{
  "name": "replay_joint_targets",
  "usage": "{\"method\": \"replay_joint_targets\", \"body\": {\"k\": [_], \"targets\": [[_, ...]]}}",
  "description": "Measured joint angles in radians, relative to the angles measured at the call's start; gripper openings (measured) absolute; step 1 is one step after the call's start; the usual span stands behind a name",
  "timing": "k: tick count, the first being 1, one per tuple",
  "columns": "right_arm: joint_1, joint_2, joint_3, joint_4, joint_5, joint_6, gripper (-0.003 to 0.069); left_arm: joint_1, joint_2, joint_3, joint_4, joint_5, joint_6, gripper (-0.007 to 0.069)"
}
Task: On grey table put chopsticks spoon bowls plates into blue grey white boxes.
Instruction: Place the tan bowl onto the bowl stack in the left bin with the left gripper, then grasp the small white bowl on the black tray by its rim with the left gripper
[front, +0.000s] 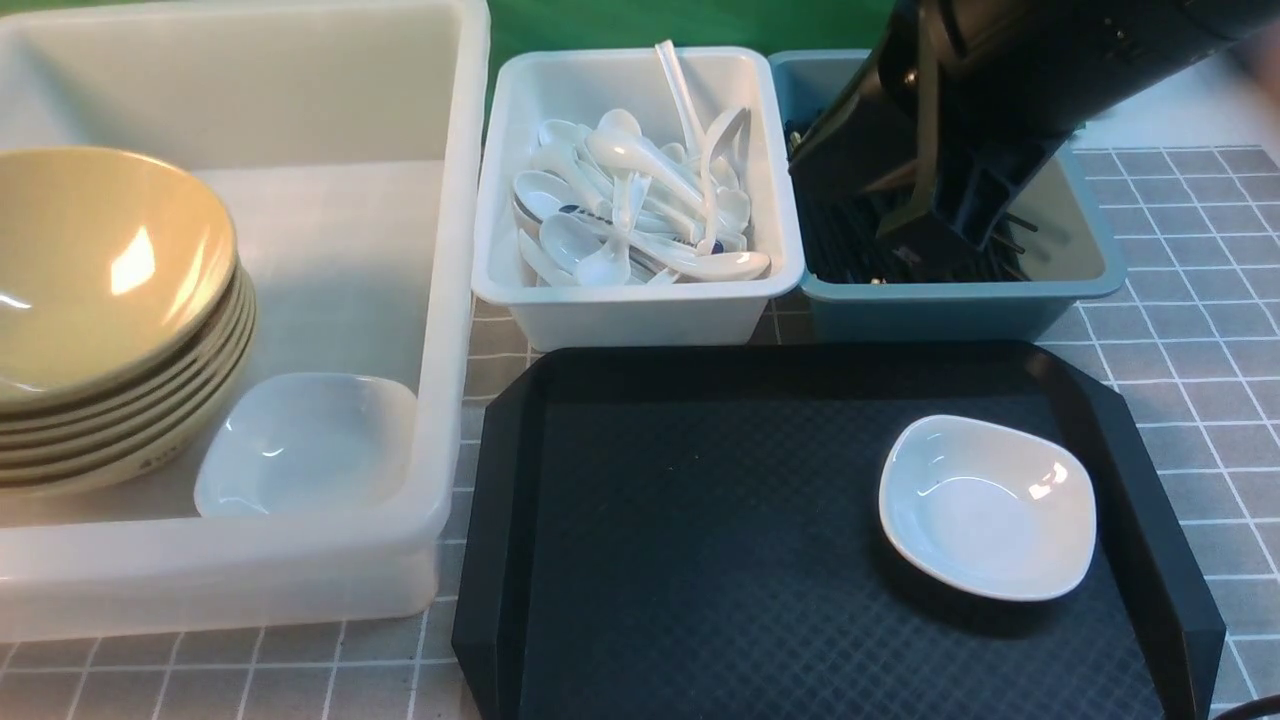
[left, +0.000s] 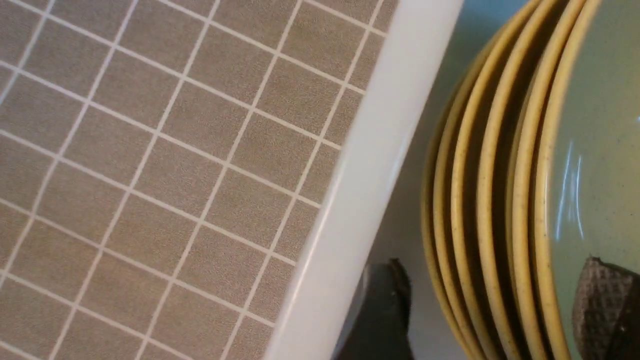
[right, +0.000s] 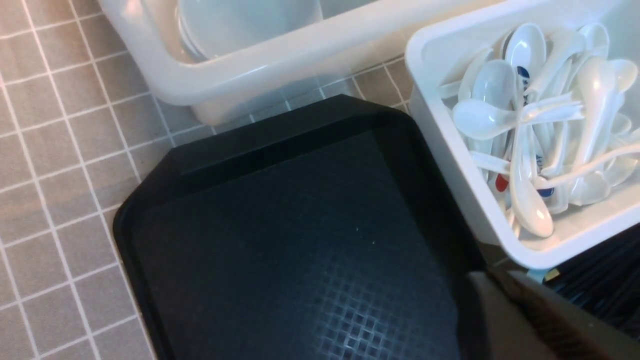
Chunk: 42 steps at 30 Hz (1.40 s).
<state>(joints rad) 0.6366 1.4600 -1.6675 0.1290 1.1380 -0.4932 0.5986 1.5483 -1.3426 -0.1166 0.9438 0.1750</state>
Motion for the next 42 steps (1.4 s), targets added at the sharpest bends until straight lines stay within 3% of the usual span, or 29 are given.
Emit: {"method": "replay_joint_targets", "body": {"k": [4, 9, 14, 16, 17, 18, 19, 24, 25, 26, 28, 34, 42], "targets": [[0.001, -0.002, 0.0, -0.015, 0.0, 0.002, 0.0034, 0.0, -0.012, -0.078, -0.011, 0.031, -0.013, 0.0591], [0.001, -0.016, 0.0, -0.069, 0.004, 0.066, 0.0034, -0.059, -0.094, -0.218, -0.13, 0.11, -0.007, 0.06], [0.001, -0.03, 0.0, -0.198, 0.068, 0.215, 0.0035, -0.398, -0.156, -0.284, -0.211, 0.169, 0.029, 0.0538], [0.001, -0.036, 0.013, -0.255, 0.099, 0.263, 0.0037, -0.578, -0.141, -0.286, -0.164, 0.196, 0.017, 0.0516], [0.0, -0.037, 0.019, -0.259, 0.103, 0.268, 0.0037, -0.613, -0.138, -0.286, -0.157, 0.201, 0.011, 0.0512], [-0.012, -0.06, 0.062, -0.283, 0.106, 0.305, 0.0037, -0.753, -0.103, -0.286, -0.082, 0.213, -0.017, 0.0503], [-0.014, -0.06, 0.068, -0.283, 0.106, 0.308, 0.0037, -0.77, -0.103, -0.286, -0.073, 0.214, -0.021, 0.0503], [-0.099, -0.21, 0.279, -0.297, 0.11, 0.377, 0.0038, -1.139, 0.056, -0.286, 0.098, 0.172, -0.115, 0.0496], [-0.107, -0.217, 0.297, -0.298, 0.11, 0.378, 0.0038, -1.149, 0.056, -0.286, 0.1, 0.169, -0.118, 0.0496], [-0.138, -0.283, 0.364, -0.298, 0.113, 0.395, 0.0038, -1.231, 0.118, -0.286, 0.105, 0.13, -0.133, 0.0496], [-0.178, -0.364, 0.443, -0.3, 0.115, 0.402, 0.0038, -1.303, 0.181, -0.286, 0.102, 0.083, -0.139, 0.0496], [-0.233, -0.531, 0.606, -0.303, 0.119, 0.426, 0.004, -1.4, 0.362, -0.311, 0.037, -0.002, -0.146, 0.0496], [-0.237, -0.648, 0.691, -0.301, 0.121, 0.448, 0.0041, -1.41, 0.583, -0.424, -0.055, -0.096, -0.154, 0.0495]]}}
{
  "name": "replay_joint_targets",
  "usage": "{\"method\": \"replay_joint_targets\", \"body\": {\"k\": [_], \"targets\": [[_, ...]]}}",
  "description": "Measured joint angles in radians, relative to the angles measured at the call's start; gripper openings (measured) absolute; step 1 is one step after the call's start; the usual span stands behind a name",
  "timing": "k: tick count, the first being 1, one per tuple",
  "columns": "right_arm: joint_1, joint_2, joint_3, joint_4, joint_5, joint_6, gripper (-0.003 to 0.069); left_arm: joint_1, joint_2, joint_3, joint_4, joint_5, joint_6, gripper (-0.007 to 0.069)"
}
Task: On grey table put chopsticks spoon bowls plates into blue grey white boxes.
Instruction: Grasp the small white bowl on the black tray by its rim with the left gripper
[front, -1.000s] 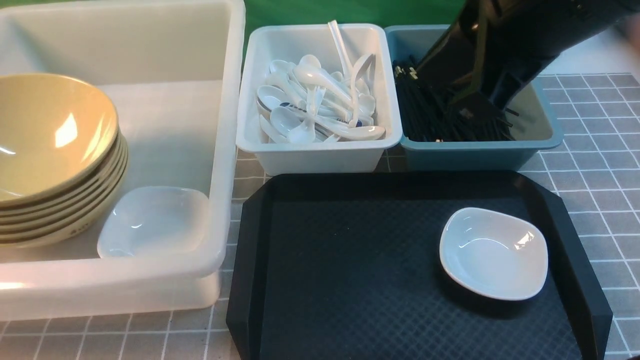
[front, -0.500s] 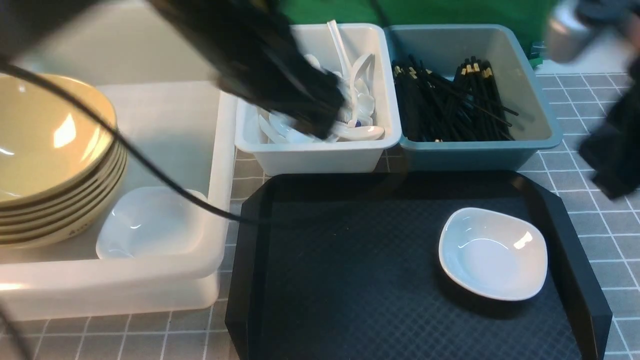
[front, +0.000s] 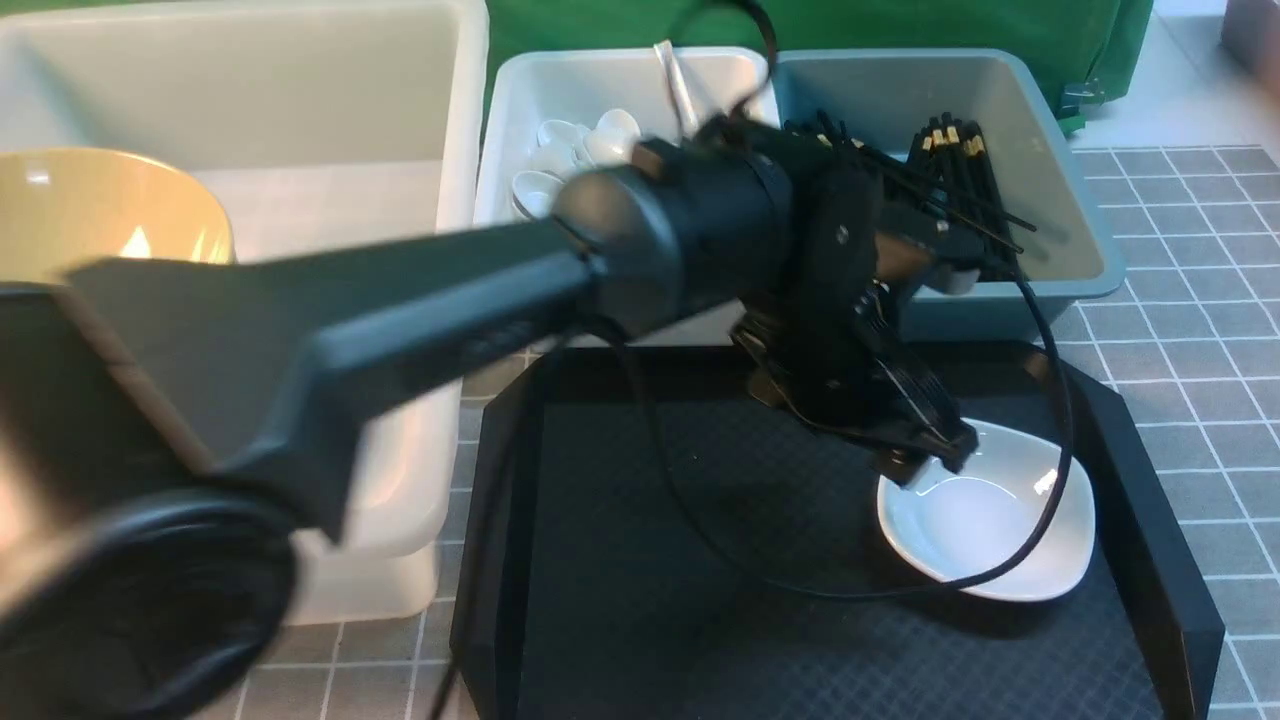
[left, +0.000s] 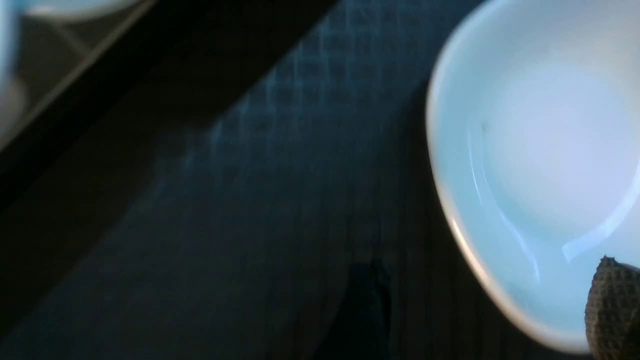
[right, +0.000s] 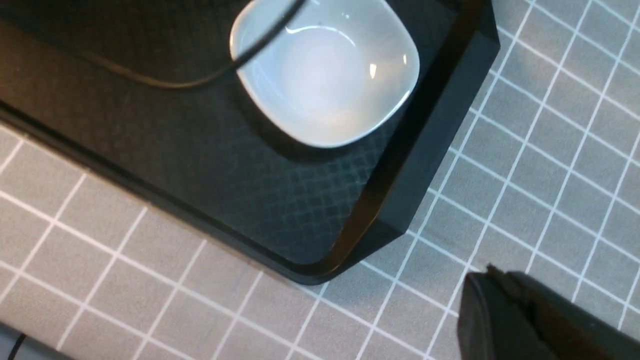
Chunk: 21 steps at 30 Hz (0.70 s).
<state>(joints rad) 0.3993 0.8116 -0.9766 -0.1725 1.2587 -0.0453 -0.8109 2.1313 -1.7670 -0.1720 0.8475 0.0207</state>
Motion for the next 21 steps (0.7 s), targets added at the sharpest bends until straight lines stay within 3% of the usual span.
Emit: {"method": "replay_joint_targets", "body": {"k": [6, 9, 13, 14, 15, 21], "targets": [[0.0, -0.004, 0.017, 0.002, 0.0, 0.0, 0.0042, 0.0, 0.146, -0.097, -0.033, -0.053, -0.005, 0.049], [0.0, -0.004, 0.017, 0.003, 0.0, 0.0, 0.0043, 0.0, 0.177, -0.136, -0.045, -0.063, -0.007, 0.0444], [0.0, -0.004, 0.017, 0.004, -0.001, -0.002, 0.0043, -0.006, 0.216, -0.197, -0.056, -0.05, 0.024, 0.0174], [0.0, -0.004, 0.017, 0.004, -0.001, -0.002, 0.0043, -0.007, 0.216, -0.197, -0.056, -0.048, 0.026, 0.0161], [0.0, -0.004, 0.017, 0.004, -0.006, -0.002, 0.0043, -0.007, 0.217, -0.216, -0.076, -0.033, 0.047, 0.0099], [0.0, 0.0, 0.011, 0.043, -0.044, -0.053, 0.0043, -0.02, 0.153, -0.314, 0.026, 0.117, 0.096, 0.001]]}}
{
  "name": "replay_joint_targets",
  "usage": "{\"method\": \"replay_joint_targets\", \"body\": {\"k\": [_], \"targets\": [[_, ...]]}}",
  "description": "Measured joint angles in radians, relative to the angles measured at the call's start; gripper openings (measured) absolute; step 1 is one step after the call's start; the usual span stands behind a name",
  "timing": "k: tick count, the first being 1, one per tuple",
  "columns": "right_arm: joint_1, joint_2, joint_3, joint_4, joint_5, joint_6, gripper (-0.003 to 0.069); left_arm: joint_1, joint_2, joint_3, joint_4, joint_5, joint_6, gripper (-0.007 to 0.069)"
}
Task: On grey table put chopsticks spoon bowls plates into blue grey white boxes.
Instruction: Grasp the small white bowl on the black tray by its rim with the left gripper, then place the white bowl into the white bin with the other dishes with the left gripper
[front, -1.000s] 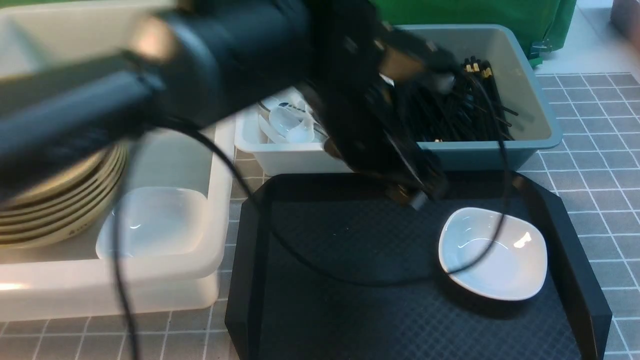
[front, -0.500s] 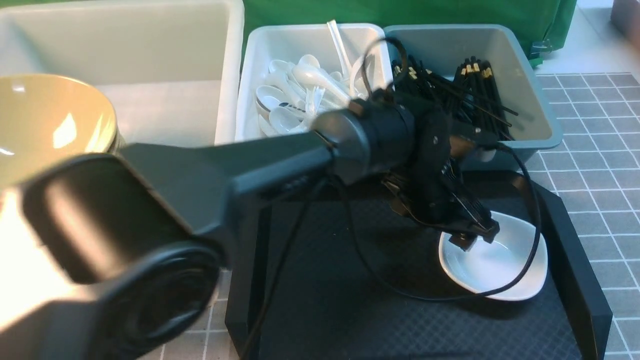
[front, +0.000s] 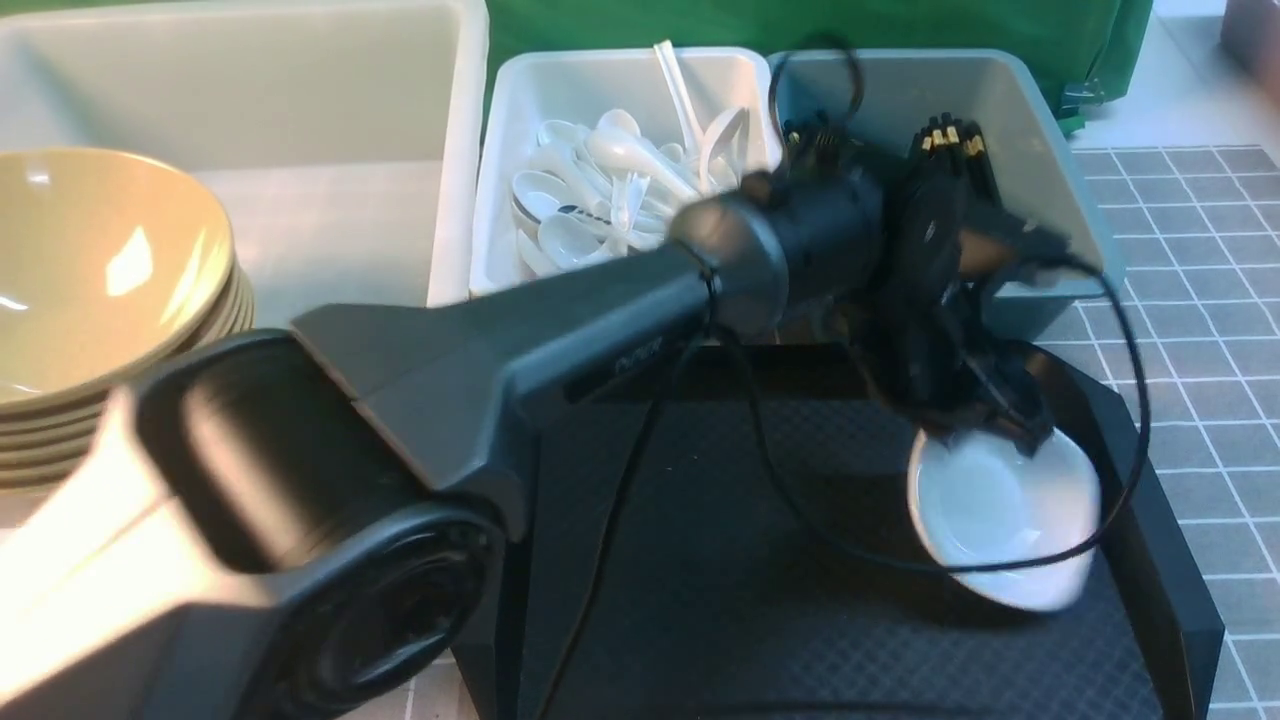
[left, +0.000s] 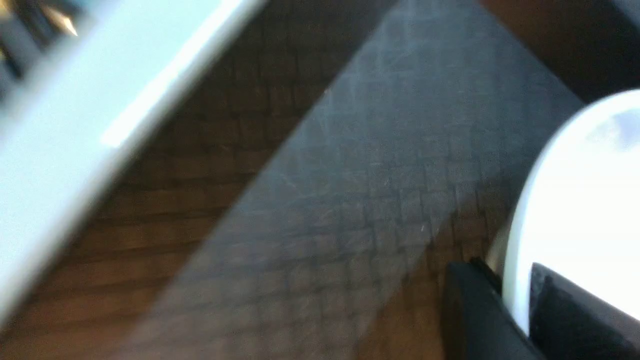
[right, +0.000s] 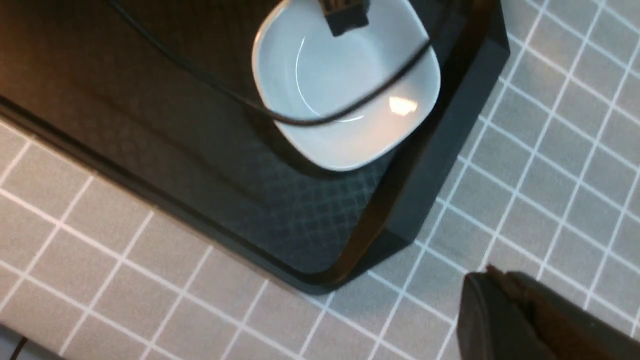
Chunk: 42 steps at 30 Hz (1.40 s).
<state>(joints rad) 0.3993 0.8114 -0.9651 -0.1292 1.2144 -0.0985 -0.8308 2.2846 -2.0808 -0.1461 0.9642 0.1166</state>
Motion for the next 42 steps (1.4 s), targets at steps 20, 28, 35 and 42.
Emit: {"method": "replay_joint_targets", "body": {"k": [20, 28, 35, 42], "targets": [[0.326, 0.44, -0.406, 0.433, -0.155, -0.363, 0.0043, 0.541, -0.986, 0.671, 0.274, 0.147, -0.147, 0.0001], [0.359, 0.502, -0.449, 0.396, -0.147, -0.354, 0.0043, 0.627, -0.97, 0.858, 0.29, 0.092, -0.073, 0.0001], [0.359, 0.502, -0.453, 0.347, -0.144, -0.321, 0.0043, 0.63, -0.866, 0.869, 0.304, 0.023, -0.031, 0.0001], [0.359, 0.502, -0.453, 0.342, -0.14, -0.315, 0.0043, 0.63, -0.744, 0.869, 0.307, -0.01, 0.052, 0.006]]}}
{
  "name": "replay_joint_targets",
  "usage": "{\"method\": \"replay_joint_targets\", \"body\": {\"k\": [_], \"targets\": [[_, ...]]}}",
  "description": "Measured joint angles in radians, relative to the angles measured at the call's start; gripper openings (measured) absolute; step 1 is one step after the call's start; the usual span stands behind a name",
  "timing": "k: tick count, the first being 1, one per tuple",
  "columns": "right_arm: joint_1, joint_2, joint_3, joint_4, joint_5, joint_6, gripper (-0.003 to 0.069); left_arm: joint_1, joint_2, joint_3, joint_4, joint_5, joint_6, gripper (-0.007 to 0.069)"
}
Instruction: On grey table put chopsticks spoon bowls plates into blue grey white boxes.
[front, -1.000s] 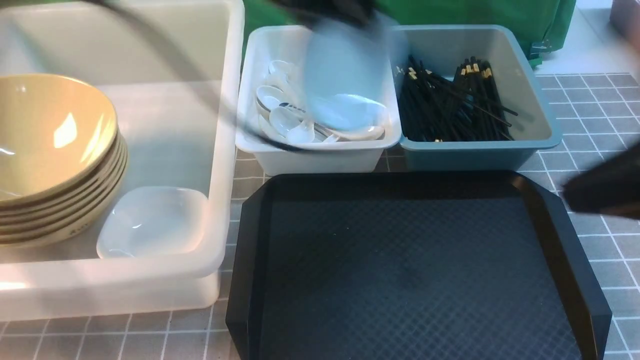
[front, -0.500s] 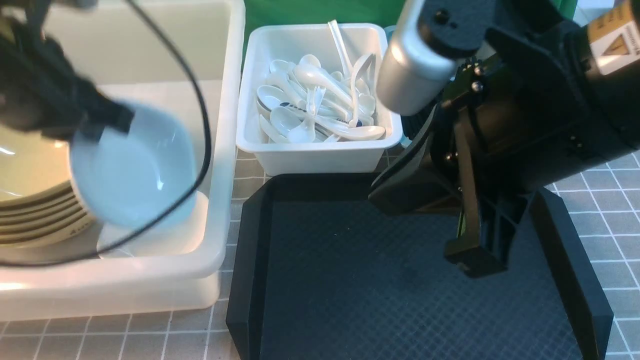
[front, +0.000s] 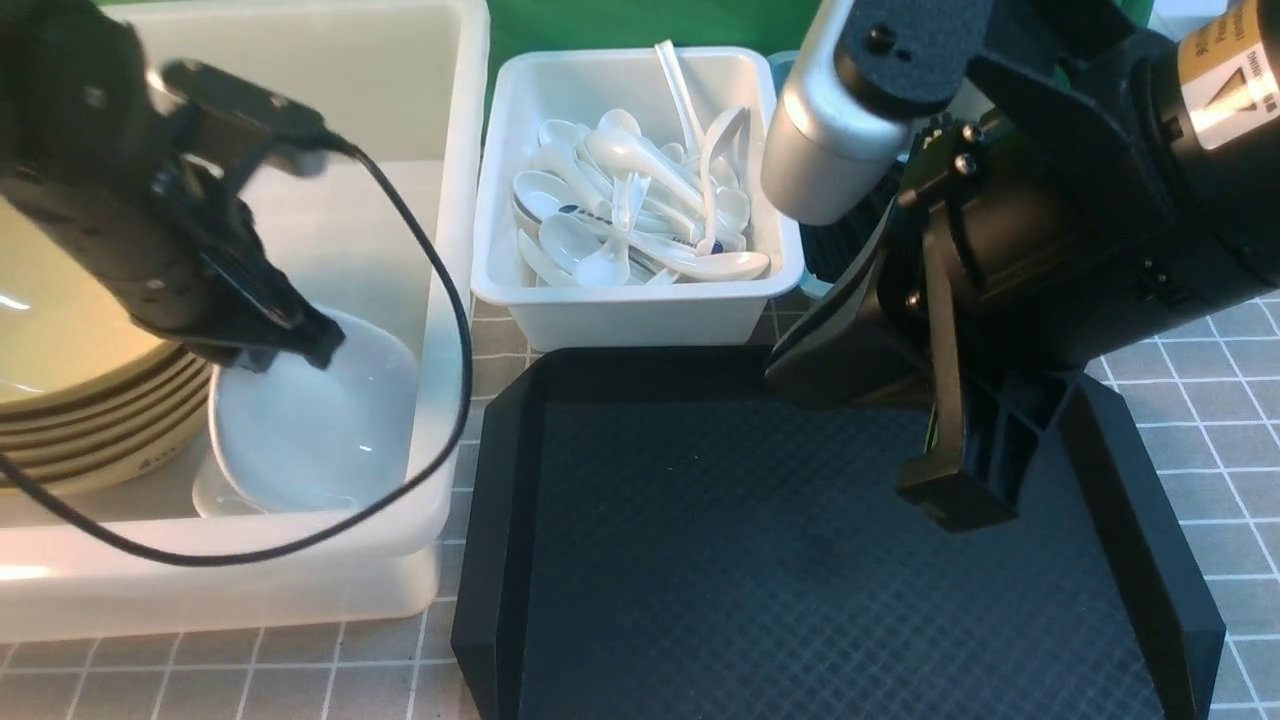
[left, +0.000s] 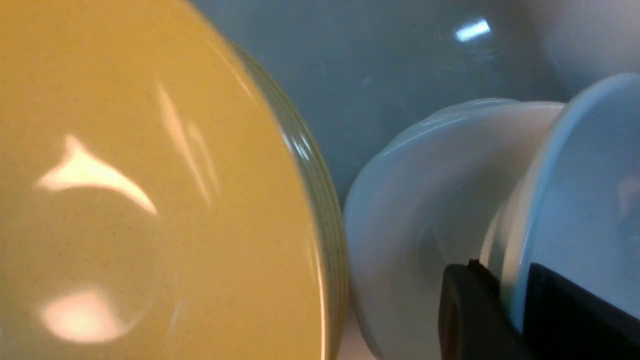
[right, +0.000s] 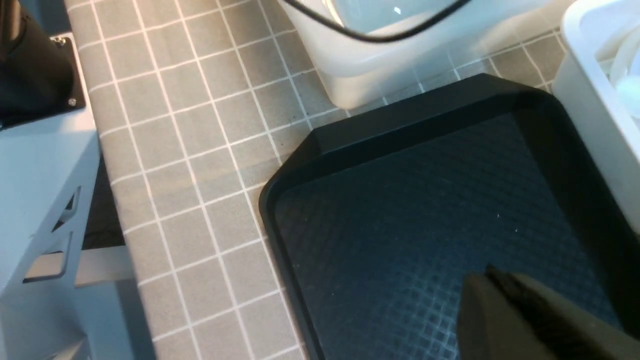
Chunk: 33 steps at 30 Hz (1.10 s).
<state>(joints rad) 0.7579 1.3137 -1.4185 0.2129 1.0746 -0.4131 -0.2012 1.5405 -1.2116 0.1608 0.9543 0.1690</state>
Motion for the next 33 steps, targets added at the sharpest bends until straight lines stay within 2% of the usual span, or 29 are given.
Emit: {"method": "replay_joint_targets", "body": {"k": [3, 4, 5, 6, 10, 13, 15, 19, 21, 24, 25, 29, 33], "targets": [[0.0, 0.0, 0.0, -0.005, 0.0, 0.001, 0.0043, 0.0, 0.019, 0.0, 0.006, -0.013, 0.044, 0.0167], [0.0, 0.0, 0.0, -0.008, 0.0, 0.001, 0.0043, 0.0, 0.019, 0.0, 0.013, -0.016, 0.061, 0.0237], [0.0, 0.0, 0.0, -0.008, 0.0, 0.001, 0.0043, 0.0, 0.019, 0.0, 0.013, -0.017, 0.062, 0.0247], [0.0, 0.0, 0.0, -0.009, 0.0, 0.001, 0.0043, 0.0, 0.019, -0.003, 0.02, -0.016, 0.066, 0.0288], [0.0, 0.0, -0.001, -0.012, 0.0, 0.001, 0.0045, -0.002, 0.019, -0.07, 0.058, -0.005, 0.063, 0.0492], [0.0, 0.0, -0.001, -0.014, 0.001, 0.001, 0.0045, -0.002, 0.016, -0.119, 0.079, 0.02, 0.053, 0.0553], [0.0, 0.0, -0.001, -0.025, 0.001, 0.001, 0.0045, -0.003, 0.006, -0.164, 0.083, 0.06, 0.028, 0.0566], [0.0, 0.0, -0.001, -0.072, -0.009, 0.021, 0.0045, -0.033, -0.054, -0.252, 0.091, 0.146, -0.052, 0.0492], [0.0, 0.0, -0.001, -0.123, -0.015, 0.058, 0.0045, -0.064, -0.167, -0.256, 0.083, 0.178, -0.094, 0.0326], [0.0, -0.002, 0.003, -0.147, -0.002, 0.074, 0.0045, -0.071, -0.325, -0.182, 0.074, 0.179, -0.129, 0.0119], [0.0, -0.007, 0.006, -0.149, -0.002, 0.075, 0.0045, -0.07, -0.371, -0.157, 0.074, 0.177, -0.136, 0.0076], [0.0, -0.041, 0.048, -0.151, -0.026, 0.085, 0.0045, -0.063, -0.551, -0.001, 0.079, 0.164, -0.169, 0.0005], [0.0, -0.136, 0.155, -0.154, -0.148, 0.103, 0.0045, -0.059, -0.8, 0.235, 0.079, 0.114, -0.217, -0.0011]]}}
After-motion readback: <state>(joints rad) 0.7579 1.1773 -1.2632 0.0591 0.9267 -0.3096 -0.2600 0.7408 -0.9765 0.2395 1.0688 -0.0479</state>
